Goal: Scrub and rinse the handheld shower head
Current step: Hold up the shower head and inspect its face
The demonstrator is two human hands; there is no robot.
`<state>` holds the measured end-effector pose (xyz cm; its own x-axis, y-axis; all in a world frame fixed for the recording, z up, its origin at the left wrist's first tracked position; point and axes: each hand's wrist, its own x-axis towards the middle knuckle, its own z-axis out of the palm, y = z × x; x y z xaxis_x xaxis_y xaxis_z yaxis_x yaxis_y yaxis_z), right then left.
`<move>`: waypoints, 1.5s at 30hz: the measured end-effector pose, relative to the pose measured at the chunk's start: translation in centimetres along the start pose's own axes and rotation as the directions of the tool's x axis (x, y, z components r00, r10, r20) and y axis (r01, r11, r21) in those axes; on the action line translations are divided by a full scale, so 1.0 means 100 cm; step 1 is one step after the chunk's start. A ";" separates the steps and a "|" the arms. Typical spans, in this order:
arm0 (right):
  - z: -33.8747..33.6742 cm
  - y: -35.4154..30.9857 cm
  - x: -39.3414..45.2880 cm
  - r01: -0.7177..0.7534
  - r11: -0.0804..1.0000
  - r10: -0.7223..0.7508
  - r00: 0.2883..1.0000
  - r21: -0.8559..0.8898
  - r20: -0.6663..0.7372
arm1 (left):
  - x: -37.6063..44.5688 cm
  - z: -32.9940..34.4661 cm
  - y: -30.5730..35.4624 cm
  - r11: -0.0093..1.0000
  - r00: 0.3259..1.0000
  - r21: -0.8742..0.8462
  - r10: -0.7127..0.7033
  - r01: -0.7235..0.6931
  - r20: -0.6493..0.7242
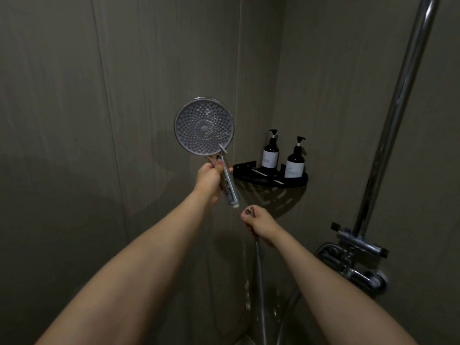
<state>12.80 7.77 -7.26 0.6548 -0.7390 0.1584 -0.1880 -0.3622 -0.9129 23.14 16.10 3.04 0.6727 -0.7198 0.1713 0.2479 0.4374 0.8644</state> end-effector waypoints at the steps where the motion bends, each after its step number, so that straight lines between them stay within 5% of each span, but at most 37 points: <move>1: 0.001 0.000 0.001 0.002 1.000 -0.002 1.000 -0.013 -0.003 | 0.000 0.000 0.000 1.000 1.000 0.005 -0.003 0.003 -0.001; 10: 0.003 -0.003 0.009 -0.013 0.979 0.023 0.999 -0.204 0.047 | 0.001 -0.006 -0.002 0.996 1.000 0.091 -0.004 0.005 -0.019; 22: 0.000 -0.010 0.008 -0.071 0.983 0.075 0.997 -0.169 0.018 | 0.012 -0.015 -0.005 0.968 0.995 0.244 0.079 -0.062 -0.062; 27: -0.007 -0.013 0.006 -0.078 0.994 0.076 0.997 -0.072 -0.029 | 0.008 -0.009 -0.003 0.995 1.000 0.103 0.013 -0.013 -0.002; 32: -0.014 -0.010 0.003 -0.136 0.991 0.135 0.990 -0.020 -0.031 | 0.012 -0.014 -0.002 0.952 0.995 0.292 0.099 -0.089 -0.019; 45: -0.017 -0.010 -0.001 -0.100 0.995 0.100 0.994 -0.008 -0.034 | 0.011 -0.016 -0.005 0.934 0.992 0.346 0.115 -0.087 -0.060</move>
<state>11.73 7.26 -5.72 0.6077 -0.7902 0.0787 -0.2585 -0.2905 -0.9213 24.87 15.91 2.04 0.7372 -0.6314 0.2407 -0.0679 0.2851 0.9561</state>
